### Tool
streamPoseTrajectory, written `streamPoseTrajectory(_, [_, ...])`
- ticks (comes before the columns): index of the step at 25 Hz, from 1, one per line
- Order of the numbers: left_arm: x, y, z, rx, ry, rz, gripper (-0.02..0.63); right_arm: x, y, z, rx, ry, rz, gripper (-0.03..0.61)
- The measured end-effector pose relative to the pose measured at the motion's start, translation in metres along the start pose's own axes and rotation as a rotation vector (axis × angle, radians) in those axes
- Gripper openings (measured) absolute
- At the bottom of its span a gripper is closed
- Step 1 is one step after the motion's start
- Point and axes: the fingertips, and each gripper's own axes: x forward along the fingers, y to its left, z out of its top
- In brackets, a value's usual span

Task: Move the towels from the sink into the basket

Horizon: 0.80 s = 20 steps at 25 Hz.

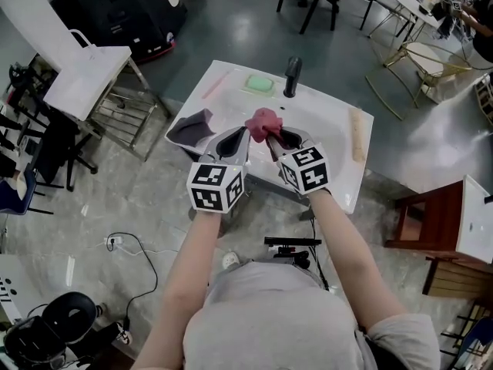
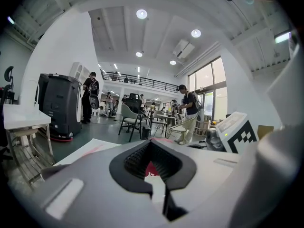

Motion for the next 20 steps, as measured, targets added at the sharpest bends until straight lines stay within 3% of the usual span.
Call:
streamPoseTrajectory(9, [-0.029, 0.022, 0.005, -0.007, -0.037, 0.049, 0.006, -0.006, 0.028, 0.026, -0.015, -0.053, 0.009, 0.075])
streamPoseTrajectory(20, [-0.074, 0.060, -0.006, -0.057, -0.052, 0.154, 0.006, 0.004, 0.078, 0.038, -0.034, -0.072, 0.080, 0.075])
